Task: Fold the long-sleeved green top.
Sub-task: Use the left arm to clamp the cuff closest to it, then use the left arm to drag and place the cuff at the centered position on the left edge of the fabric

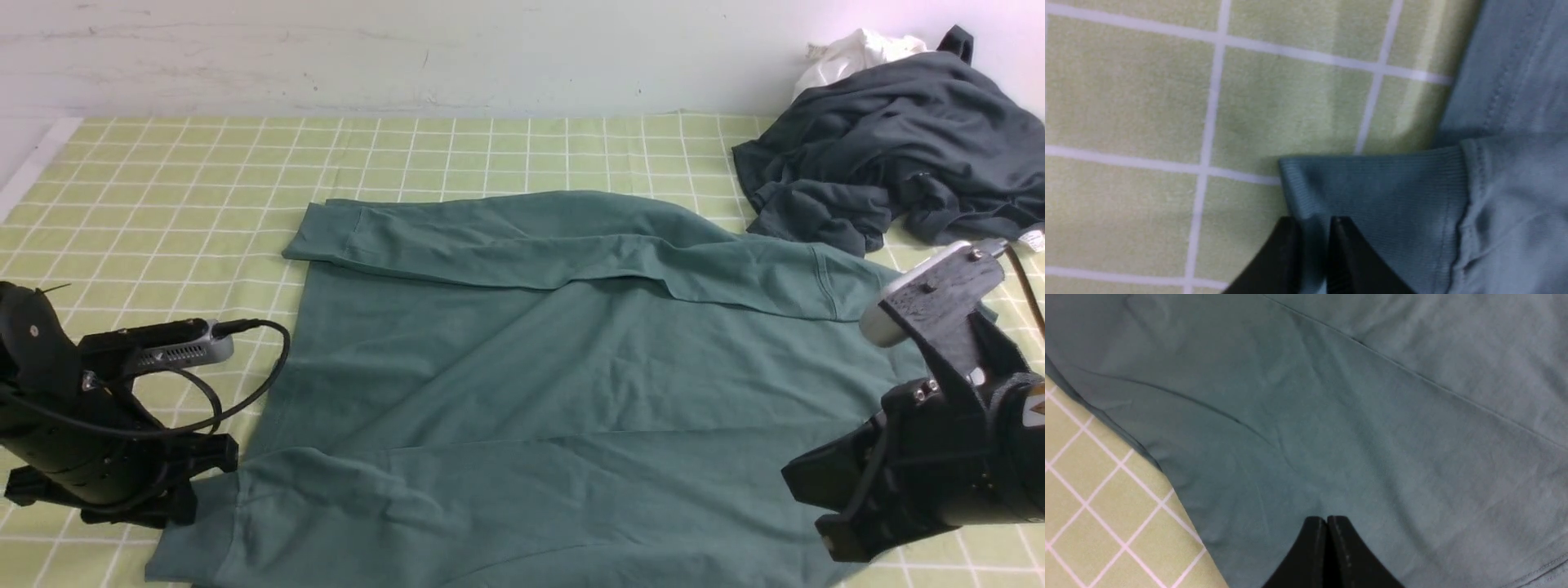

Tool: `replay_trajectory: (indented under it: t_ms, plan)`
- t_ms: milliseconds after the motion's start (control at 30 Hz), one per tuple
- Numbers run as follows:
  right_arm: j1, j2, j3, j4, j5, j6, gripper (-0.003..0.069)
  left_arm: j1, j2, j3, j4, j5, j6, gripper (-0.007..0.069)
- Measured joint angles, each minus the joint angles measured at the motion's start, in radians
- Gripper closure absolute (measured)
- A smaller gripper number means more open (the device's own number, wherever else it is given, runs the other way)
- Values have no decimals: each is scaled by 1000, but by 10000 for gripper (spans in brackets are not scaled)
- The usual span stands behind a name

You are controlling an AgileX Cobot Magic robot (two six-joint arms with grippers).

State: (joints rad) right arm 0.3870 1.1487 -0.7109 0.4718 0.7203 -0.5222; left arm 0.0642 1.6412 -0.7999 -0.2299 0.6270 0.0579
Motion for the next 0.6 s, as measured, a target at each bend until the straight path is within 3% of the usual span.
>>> replay_trajectory:
  t_ms: [133, 433, 600]
  plan:
    - [0, 0, 0, 4, 0, 0, 671, 0, -19, -42, -60, 18, 73, 619]
    - [0, 0, 0, -4, -19, 0, 671, 0, -106, -245, -303, 129, 331, 622]
    - [0, 0, 0, -32, -32, 0, 670, 0, -155, -467, -501, 186, 463, 625]
